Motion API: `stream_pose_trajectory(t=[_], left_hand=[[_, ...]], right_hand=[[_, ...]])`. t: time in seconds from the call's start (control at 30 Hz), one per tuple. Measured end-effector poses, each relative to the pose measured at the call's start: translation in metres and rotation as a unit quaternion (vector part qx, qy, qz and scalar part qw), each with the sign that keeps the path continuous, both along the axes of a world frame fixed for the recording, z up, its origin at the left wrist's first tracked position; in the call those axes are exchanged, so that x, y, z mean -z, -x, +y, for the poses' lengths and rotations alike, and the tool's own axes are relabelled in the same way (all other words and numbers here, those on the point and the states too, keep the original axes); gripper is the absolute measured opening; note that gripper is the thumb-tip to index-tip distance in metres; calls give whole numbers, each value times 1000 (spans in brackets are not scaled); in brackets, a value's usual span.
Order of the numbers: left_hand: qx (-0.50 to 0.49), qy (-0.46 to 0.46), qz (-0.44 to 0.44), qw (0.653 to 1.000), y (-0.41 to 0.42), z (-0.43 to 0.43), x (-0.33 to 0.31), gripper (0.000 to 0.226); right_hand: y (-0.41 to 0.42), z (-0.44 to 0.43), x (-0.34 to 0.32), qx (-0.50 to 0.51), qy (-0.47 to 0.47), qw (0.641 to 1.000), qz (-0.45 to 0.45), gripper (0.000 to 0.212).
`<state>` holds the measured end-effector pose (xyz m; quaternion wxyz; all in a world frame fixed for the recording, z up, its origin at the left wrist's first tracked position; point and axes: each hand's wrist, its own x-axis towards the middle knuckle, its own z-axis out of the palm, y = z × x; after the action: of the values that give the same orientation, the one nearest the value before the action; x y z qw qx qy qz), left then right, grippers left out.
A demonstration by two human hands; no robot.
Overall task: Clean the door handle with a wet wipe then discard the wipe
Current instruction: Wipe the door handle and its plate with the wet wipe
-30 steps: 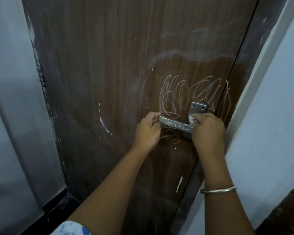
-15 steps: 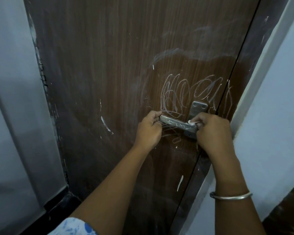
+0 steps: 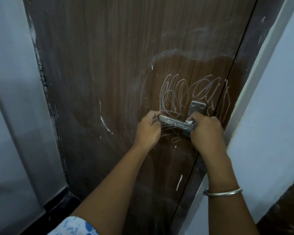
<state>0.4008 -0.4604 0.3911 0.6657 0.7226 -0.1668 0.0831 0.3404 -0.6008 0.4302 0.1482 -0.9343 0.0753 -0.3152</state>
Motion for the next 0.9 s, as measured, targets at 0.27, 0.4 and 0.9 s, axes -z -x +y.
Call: stream_pose_trajectory(t=[0.27,0.4,0.9], left_hand=[[-1,12,-5,1000,-1,-1,2,43],[-7,11,-8,1000,-6,-2,4,43],[2,35,-19,999,-10,-4,8,49]], right_hand=[[4,-2,2,-3,-47,999,-23,36],[5,4,3,0,-16,999,-43,33],[-1,31,-6,13,72,997,-26,21]])
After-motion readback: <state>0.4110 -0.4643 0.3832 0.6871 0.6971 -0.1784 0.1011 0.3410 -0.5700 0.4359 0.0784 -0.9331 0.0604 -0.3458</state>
